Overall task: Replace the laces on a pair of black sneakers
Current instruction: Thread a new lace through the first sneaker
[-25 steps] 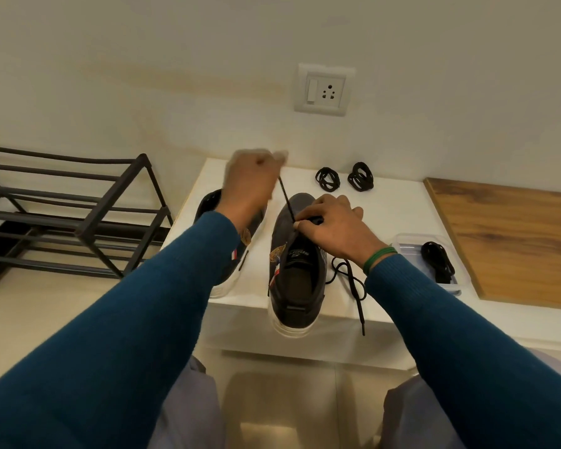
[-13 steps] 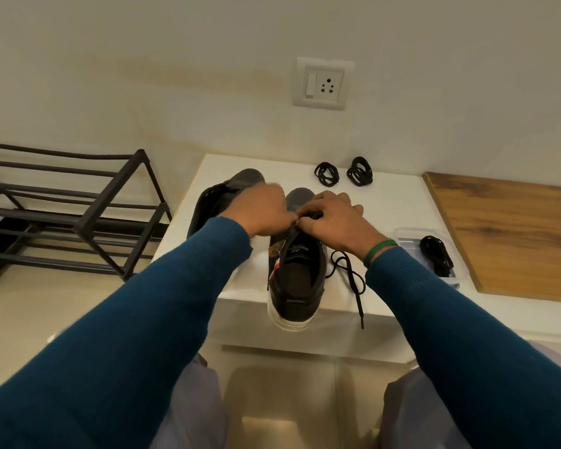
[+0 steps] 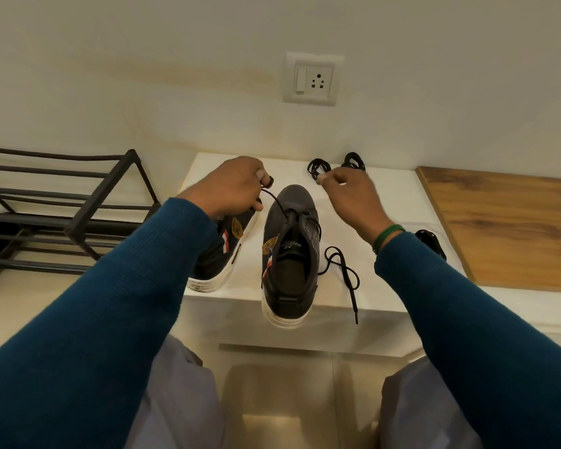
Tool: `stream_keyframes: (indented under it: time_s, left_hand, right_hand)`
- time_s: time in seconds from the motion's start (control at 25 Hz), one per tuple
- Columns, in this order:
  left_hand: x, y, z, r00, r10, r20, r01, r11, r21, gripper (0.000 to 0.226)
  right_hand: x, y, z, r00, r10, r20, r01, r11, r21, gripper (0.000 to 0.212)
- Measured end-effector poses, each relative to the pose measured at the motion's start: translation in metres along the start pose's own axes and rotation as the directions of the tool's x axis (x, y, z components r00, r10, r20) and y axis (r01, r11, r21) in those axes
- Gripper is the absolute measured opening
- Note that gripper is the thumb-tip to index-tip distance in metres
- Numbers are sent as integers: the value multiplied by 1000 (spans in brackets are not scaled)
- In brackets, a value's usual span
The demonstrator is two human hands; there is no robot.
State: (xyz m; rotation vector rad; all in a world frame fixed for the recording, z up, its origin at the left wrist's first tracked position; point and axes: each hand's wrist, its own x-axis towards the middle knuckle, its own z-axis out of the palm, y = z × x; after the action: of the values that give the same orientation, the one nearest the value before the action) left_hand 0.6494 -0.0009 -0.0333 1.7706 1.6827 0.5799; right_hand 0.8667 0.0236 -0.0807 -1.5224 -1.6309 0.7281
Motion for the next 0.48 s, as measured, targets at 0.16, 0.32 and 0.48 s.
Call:
stream_keyframes:
  time_s: [0.16,0.32,0.48]
  left_hand:
    - [-9,10,-9,999,40,7,-40,998,42,25]
    - [-13,17,-19,984,141,-111,-113,968,223,35]
    - [-17,24,-32,901,260,-347,-297,953,-56,46]
  right_hand:
    - [-3,-2,0,999,-38,15,37,998,47,21]
    - [-12,-15,13,986,-119,114,117,993,19,21]
    - [-17,-25,15,992,-98,73,93,993,68,24]
